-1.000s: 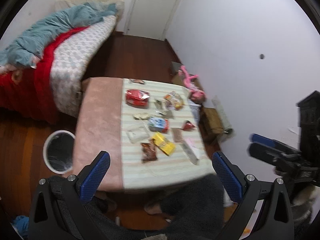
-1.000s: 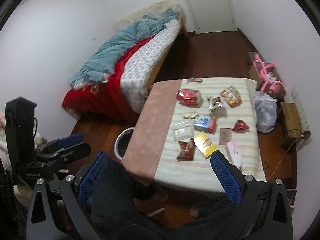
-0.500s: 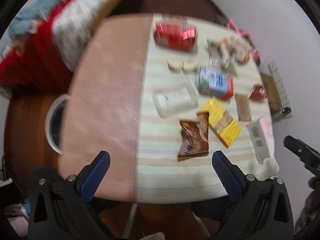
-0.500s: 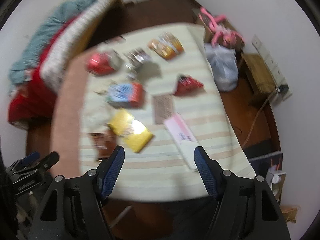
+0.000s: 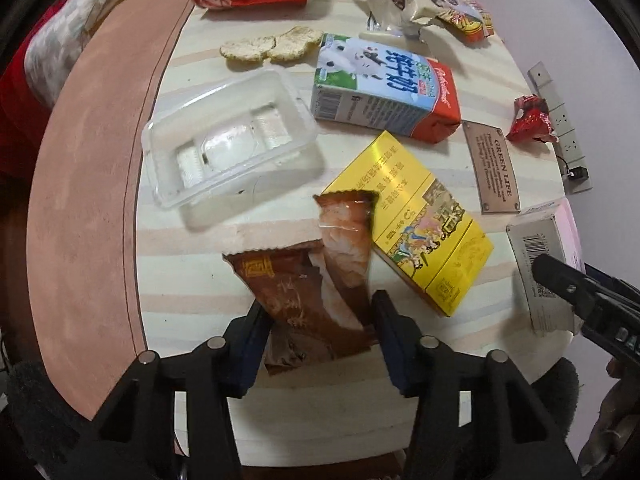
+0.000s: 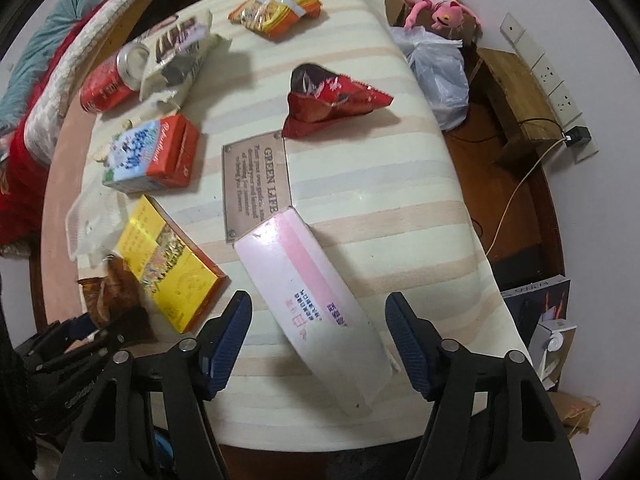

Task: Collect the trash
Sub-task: 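Grasp the brown snack wrapper with the left tool while the right tool grasps the white-pink box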

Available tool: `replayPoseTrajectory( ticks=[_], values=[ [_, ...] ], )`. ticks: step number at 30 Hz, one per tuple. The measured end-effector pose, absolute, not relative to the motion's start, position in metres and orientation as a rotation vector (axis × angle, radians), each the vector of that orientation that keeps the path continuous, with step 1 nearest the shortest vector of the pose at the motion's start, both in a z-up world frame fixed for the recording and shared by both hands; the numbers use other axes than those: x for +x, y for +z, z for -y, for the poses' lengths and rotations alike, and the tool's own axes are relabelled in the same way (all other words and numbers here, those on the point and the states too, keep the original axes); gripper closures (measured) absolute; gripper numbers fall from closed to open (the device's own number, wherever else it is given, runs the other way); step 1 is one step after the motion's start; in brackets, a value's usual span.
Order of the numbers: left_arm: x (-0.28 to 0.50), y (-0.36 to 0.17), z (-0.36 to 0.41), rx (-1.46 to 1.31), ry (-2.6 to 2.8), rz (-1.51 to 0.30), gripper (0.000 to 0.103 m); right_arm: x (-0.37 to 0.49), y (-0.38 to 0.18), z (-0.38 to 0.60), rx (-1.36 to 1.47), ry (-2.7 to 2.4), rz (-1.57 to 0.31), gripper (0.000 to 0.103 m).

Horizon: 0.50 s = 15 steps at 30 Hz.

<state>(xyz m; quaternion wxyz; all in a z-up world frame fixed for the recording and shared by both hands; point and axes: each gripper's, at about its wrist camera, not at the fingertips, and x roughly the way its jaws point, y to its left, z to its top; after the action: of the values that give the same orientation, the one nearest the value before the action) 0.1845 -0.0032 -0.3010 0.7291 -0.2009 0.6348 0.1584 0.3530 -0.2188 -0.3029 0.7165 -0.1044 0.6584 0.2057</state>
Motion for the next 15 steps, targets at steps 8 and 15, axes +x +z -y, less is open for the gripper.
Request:
replayPoseTrajectory(
  ticks=[8, 15],
  values=[
    [0.178, -0.278, 0.009, -0.316, 0.407, -1.34, 0.074, 0.351, -0.313, 0.216, -0.281, 0.476, -1.443, 0.055],
    [0.158, -0.234, 0.006, -0.247, 0.456, -1.255, 0.075, 0.334, -0.299, 0.217, -0.247, 0.493, -1.413, 0.058]
  ],
)
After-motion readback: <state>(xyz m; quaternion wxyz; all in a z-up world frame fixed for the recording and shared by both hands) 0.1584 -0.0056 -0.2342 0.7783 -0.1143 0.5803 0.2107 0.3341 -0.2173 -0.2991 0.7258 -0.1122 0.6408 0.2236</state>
